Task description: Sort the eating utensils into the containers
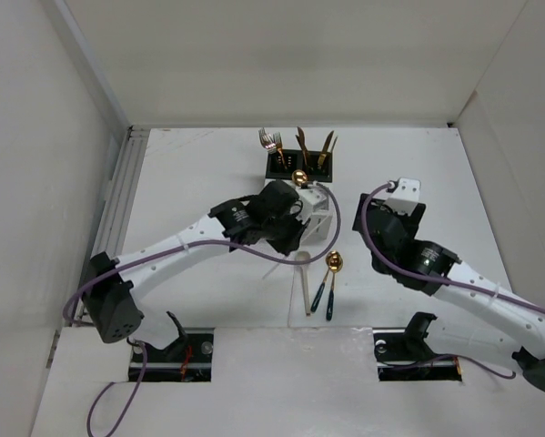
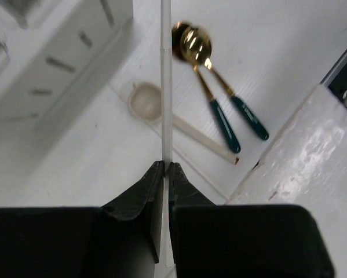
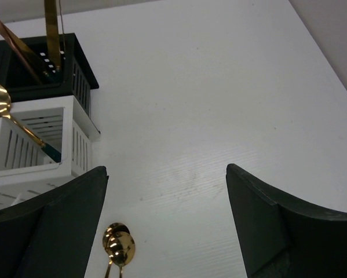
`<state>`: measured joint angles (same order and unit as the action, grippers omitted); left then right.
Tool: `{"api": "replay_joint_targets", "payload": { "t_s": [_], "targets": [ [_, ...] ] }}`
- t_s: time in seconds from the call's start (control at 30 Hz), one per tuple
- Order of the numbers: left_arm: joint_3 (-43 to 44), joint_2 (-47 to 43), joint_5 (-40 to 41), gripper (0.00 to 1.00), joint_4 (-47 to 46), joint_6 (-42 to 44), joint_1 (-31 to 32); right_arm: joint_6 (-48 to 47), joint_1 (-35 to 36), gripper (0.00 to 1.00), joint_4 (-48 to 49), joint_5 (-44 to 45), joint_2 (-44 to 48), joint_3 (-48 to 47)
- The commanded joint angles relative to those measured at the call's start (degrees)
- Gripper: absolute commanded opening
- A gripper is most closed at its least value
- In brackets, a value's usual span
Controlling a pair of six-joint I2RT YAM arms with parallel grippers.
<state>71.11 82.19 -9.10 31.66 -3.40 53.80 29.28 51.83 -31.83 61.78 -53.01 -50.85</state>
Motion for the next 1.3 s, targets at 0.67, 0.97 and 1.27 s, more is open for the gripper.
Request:
{"api": "replay_joint_targets", "payload": {
  "t_s": [0.67,0.97,1.27],
  "targets": [
    [-3.85,3.85,3.67,0.00,-62.04,-6.26,-21.63,-14.07,-16.50,0.91,22.08,-10.01,-13.61,-11.90],
    [-15.03,3.24,3.04,0.00,-70.06,-10.67,-22.16,-14.07,-16.50,0.91,19.27,-9.40,-10.54,-11.29],
    [-22.33,5.08,2.42,0.62,-79.65,-10.66,-22.16,-12.40,-14.57,0.91,13.73,-9.40,-7.10,-10.76]
  ]
}}
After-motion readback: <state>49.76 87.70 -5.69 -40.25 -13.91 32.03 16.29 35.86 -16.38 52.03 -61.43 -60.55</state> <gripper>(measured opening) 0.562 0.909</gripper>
